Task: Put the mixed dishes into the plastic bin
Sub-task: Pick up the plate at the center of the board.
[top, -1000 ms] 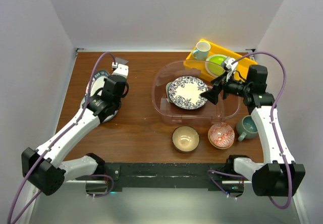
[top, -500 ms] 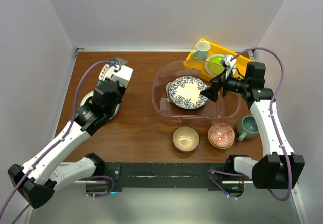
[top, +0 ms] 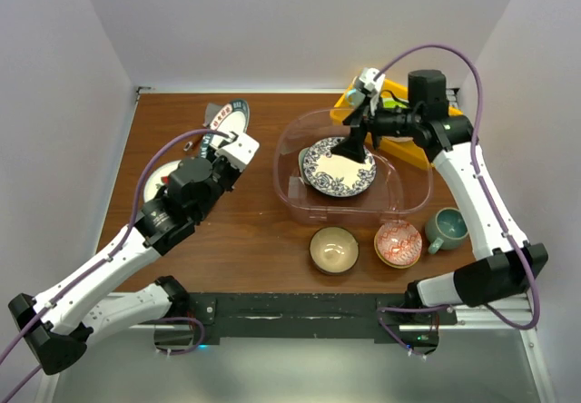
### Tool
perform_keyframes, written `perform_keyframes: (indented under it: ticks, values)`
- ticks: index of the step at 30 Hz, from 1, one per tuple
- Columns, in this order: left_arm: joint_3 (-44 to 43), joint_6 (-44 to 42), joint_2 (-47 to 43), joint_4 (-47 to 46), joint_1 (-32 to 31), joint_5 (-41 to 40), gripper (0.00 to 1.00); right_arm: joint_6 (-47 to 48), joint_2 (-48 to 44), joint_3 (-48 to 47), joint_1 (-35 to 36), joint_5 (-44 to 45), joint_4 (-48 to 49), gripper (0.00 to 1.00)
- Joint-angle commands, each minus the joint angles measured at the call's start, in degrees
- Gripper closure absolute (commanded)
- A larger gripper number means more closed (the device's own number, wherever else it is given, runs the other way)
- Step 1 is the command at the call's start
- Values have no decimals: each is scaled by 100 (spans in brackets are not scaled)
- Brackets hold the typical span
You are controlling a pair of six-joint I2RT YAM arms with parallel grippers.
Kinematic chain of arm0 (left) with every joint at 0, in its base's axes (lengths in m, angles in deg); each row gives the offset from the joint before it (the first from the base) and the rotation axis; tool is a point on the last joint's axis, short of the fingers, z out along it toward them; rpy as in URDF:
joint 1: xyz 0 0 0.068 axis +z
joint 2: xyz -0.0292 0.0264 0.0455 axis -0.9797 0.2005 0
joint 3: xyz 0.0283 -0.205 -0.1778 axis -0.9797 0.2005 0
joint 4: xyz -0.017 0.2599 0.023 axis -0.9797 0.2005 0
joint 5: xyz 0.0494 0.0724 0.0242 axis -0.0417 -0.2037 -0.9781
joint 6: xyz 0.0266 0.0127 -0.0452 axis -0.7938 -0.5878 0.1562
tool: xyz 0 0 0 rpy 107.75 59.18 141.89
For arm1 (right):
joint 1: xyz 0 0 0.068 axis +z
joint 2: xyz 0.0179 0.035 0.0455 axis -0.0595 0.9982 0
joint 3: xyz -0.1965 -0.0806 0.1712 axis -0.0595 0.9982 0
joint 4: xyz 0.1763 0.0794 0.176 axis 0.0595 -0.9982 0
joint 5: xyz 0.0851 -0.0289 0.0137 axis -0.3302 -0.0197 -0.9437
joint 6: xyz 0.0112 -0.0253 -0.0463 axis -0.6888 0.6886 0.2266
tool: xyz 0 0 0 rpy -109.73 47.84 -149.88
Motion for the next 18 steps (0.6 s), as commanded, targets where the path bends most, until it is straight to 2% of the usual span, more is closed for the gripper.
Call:
perform_keyframes:
  ticks: [1, 8, 12, 18]
  values:
    - [45, -517, -101, -916, -153, 320, 100, -347, 409, -905, 370, 279, -270, 2]
    - [221, -921, -31, -1460, -557, 452, 100, -1796, 1060, -1415, 792, 456, 546, 3]
    - [247, -1194, 118, -1611, -830, 295, 100, -3149, 1332, -1574, 941, 719, 1136, 3]
    - [212, -1519, 391, -1795, -1111, -66, 100, -4539, 1412, -1530, 1196, 1772, 1321, 3]
